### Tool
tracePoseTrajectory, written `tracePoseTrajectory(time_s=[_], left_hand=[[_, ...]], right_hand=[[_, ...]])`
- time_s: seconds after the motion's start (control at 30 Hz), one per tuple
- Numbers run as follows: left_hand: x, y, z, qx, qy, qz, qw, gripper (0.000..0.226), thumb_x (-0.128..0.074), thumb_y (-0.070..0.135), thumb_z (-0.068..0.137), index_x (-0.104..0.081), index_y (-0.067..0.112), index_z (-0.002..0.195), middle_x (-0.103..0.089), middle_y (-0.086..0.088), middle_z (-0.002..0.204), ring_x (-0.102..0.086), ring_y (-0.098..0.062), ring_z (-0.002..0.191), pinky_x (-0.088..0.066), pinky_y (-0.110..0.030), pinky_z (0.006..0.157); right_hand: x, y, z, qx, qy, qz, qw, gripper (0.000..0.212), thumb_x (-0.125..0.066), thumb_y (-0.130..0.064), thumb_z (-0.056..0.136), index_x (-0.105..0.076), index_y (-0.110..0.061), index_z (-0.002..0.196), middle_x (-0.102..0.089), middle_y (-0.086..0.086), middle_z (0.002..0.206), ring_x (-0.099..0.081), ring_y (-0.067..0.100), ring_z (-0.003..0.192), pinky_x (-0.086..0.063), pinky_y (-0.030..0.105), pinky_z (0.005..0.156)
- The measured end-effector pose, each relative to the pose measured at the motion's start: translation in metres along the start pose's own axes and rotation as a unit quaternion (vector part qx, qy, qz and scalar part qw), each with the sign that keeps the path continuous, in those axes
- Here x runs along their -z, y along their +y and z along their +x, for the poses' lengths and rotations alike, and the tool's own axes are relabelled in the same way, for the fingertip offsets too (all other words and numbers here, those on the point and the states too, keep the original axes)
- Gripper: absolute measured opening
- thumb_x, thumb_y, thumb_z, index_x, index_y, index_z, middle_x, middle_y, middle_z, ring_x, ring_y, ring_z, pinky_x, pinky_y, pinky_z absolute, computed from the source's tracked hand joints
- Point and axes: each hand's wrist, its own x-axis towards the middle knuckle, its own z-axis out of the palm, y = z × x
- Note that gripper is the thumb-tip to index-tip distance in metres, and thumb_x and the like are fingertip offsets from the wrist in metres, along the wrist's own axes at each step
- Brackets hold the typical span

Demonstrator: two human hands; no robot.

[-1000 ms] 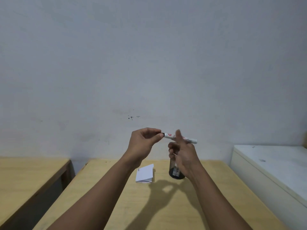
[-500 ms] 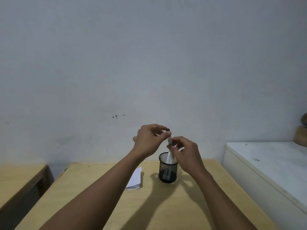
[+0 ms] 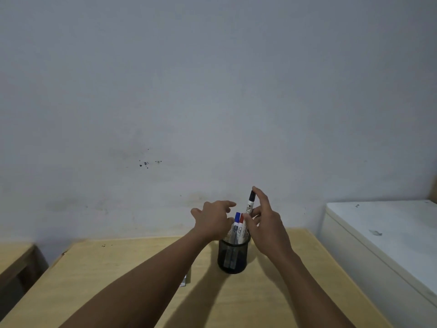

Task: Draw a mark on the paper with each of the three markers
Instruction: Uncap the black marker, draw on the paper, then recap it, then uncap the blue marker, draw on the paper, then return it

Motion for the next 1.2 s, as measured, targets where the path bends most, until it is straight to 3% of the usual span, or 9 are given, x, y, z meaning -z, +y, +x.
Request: tracePoseTrajectory(time_s=[0.17,0.37,0.57,0.67,0.77,0.87,0.93,1.07,1.2], left_hand=[[-0.02,0.001,0.018,0.008,-0.004,-0.021,1.0,0.032,-0.053,0.033,0.098,-0.063,0.042,0.127,-0.069,0.017,0.124,-0.055,-0.015,0.122,-0.026,-0.043,0.09],[-0.021,-0.007,0.021,0.016,0.04,-0.073,0.996,0.017,-0.061,0.032,0.092,-0.072,0.036,0.103,-0.074,0.016,0.103,-0.061,-0.011,0.104,-0.024,-0.041,0.083],[-0.002,-0.012,0.01,0.061,0.08,-0.171,0.98,0.02,-0.061,0.035,0.094,-0.07,0.037,0.111,-0.07,0.017,0.099,-0.059,-0.01,0.098,-0.023,-0.039,0.083],[0.023,-0.018,0.001,0.091,0.111,-0.273,0.951,0.006,-0.066,0.036,0.092,-0.072,0.037,0.092,-0.069,0.021,0.092,-0.062,-0.011,0.096,-0.03,-0.04,0.09],[0.059,-0.023,-0.018,0.105,0.124,-0.458,0.874,0.009,-0.07,0.023,0.092,-0.073,0.026,0.084,-0.071,0.009,0.087,-0.062,-0.021,0.099,-0.042,-0.036,0.09],[0.087,-0.026,-0.035,0.167,0.097,-0.547,0.815,0.012,-0.069,0.022,0.093,-0.073,0.012,0.099,-0.071,-0.003,0.1,-0.058,-0.024,0.1,-0.038,-0.035,0.085],[0.1,-0.031,-0.05,0.214,0.074,-0.578,0.784,0.024,-0.071,0.028,0.091,-0.072,0.008,0.105,-0.073,-0.003,0.102,-0.06,-0.019,0.092,-0.033,-0.04,0.089],[0.111,-0.036,-0.076,0.237,0.027,-0.634,0.736,0.034,-0.073,0.042,0.087,-0.073,0.012,0.104,-0.075,0.008,0.085,-0.06,-0.014,0.093,-0.027,-0.047,0.103],[0.119,-0.033,-0.1,0.207,0.024,-0.617,0.759,0.042,-0.069,0.052,0.086,-0.074,0.014,0.104,-0.074,0.006,0.101,-0.06,-0.017,0.101,-0.028,-0.047,0.099]], right_hand=[[-0.013,0.018,0.002,0.0,-0.031,-0.023,0.999,0.069,-0.065,-0.029,0.095,-0.028,-0.046,0.151,-0.067,-0.013,0.082,-0.067,0.012,0.083,-0.056,0.036,0.067],[-0.024,0.03,0.002,-0.008,-0.036,-0.058,0.998,0.038,-0.06,-0.031,0.096,-0.056,-0.034,0.134,-0.068,-0.01,0.108,-0.064,0.014,0.099,-0.051,0.031,0.074],[-0.019,0.02,-0.002,0.005,-0.007,-0.054,0.998,0.042,-0.053,-0.039,0.1,-0.052,-0.031,0.142,-0.058,-0.003,0.128,-0.057,0.017,0.117,-0.052,0.04,0.09],[-0.012,0.002,-0.006,0.013,0.02,-0.021,0.999,0.047,-0.054,-0.053,0.096,-0.056,-0.031,0.137,-0.059,-0.006,0.128,-0.054,0.017,0.12,-0.049,0.047,0.096],[-0.003,-0.029,-0.01,-0.014,-0.048,0.047,0.998,0.057,-0.056,-0.071,0.083,-0.061,-0.038,0.128,-0.067,-0.012,0.11,-0.061,0.01,0.105,-0.049,0.045,0.095],[0.006,-0.058,-0.009,-0.037,-0.066,0.174,0.982,0.033,-0.077,-0.041,0.085,-0.072,-0.024,0.112,-0.077,0.004,0.089,-0.068,0.013,0.079,-0.057,0.042,0.077],[0.011,-0.078,-0.012,-0.046,-0.028,0.289,0.956,0.018,-0.078,-0.023,0.087,-0.076,-0.012,0.101,-0.076,0.012,0.084,-0.067,0.016,0.07,-0.057,0.035,0.063],[0.008,-0.116,-0.025,-0.086,-0.017,0.556,0.827,0.021,-0.076,-0.019,0.083,-0.072,-0.003,0.097,-0.071,0.008,0.083,-0.069,0.016,0.07,-0.06,0.032,0.07],[-0.004,-0.146,-0.039,-0.056,-0.055,0.496,0.865,0.016,-0.075,-0.011,0.088,-0.073,-0.003,0.102,-0.076,0.009,0.083,-0.071,0.019,0.074,-0.061,0.031,0.07]])
